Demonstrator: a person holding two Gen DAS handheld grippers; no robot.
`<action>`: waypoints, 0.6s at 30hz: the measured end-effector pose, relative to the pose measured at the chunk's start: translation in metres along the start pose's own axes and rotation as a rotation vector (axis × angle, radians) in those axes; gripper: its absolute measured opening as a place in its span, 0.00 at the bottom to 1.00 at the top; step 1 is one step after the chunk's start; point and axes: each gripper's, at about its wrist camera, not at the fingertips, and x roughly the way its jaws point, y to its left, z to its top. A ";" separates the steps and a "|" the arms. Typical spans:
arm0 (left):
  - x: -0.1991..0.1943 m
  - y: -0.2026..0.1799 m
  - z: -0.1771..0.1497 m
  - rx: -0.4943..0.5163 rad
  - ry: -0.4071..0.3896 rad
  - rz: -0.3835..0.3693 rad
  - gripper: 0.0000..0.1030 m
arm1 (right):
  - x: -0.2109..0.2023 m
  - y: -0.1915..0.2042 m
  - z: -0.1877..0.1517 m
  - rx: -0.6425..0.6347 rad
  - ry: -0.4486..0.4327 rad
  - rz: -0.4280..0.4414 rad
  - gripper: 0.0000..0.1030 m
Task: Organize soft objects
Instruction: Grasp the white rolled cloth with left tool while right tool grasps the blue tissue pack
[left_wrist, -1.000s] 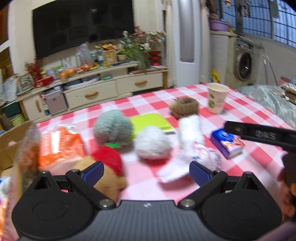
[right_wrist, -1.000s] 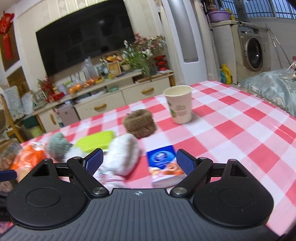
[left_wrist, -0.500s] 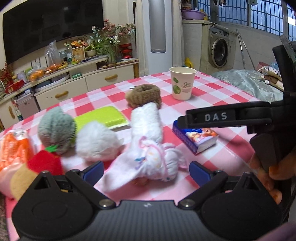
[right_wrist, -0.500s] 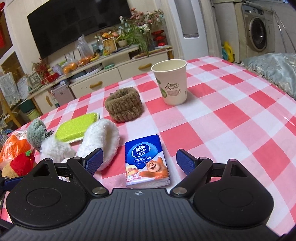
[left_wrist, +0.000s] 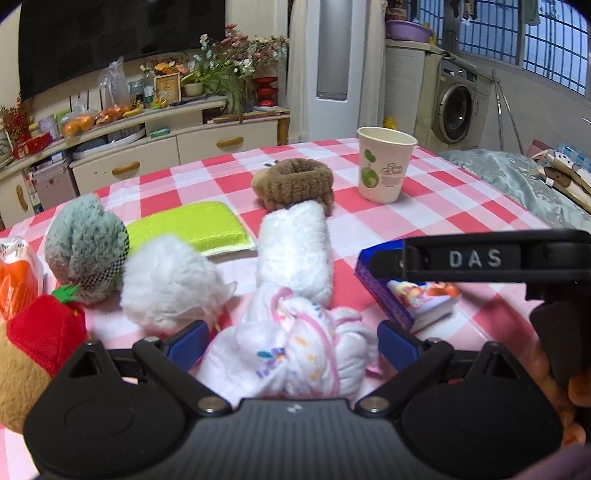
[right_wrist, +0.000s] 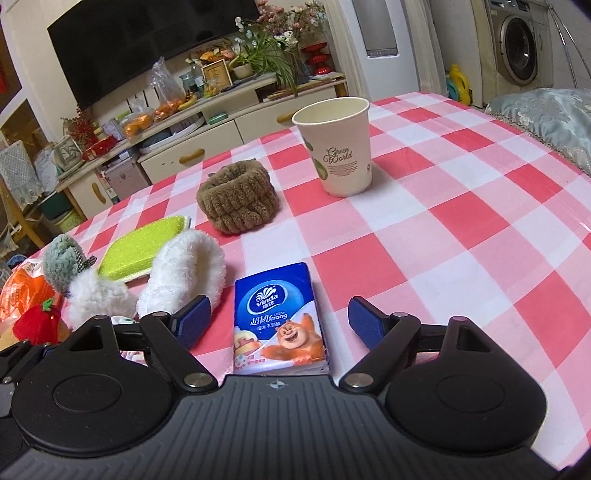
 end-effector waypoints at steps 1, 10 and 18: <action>0.001 0.002 0.000 -0.008 0.006 0.000 0.86 | 0.001 0.000 0.000 -0.005 0.005 0.002 0.96; 0.008 0.013 -0.002 -0.072 0.051 -0.057 0.65 | 0.014 0.015 -0.003 -0.107 0.027 -0.048 0.71; 0.003 0.023 -0.004 -0.098 0.058 -0.071 0.63 | 0.025 0.021 0.000 -0.180 0.007 -0.092 0.63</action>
